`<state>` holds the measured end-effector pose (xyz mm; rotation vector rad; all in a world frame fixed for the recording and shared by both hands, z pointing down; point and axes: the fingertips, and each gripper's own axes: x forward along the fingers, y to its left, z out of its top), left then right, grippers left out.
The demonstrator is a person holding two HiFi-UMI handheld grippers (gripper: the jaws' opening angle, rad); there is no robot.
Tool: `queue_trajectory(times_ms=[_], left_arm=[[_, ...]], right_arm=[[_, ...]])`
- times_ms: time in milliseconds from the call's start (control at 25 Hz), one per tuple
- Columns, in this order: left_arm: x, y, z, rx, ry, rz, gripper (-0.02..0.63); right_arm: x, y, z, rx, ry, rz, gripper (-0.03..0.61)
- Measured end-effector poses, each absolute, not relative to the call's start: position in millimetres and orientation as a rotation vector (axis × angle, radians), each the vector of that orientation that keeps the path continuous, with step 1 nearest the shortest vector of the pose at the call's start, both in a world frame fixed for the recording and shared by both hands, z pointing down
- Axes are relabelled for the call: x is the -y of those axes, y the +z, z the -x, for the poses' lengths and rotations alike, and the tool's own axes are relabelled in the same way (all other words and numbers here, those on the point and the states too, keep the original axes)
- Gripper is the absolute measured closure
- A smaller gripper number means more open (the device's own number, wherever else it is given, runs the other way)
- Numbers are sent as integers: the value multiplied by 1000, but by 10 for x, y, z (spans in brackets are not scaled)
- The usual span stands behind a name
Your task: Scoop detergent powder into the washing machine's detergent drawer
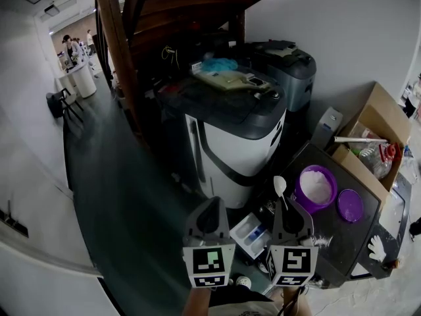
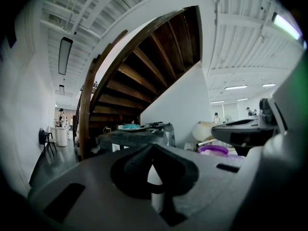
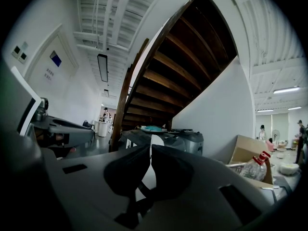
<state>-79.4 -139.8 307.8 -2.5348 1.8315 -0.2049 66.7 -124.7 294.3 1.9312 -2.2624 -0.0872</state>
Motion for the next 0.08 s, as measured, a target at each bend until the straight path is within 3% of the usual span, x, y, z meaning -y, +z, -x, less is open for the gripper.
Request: queue_trajectory(times_ms=[80], left_arm=[[1407,3072,798,-1832,-203,2535,612]], right_arm=[[1262,2949,-681,2275,-105,-1948,557]])
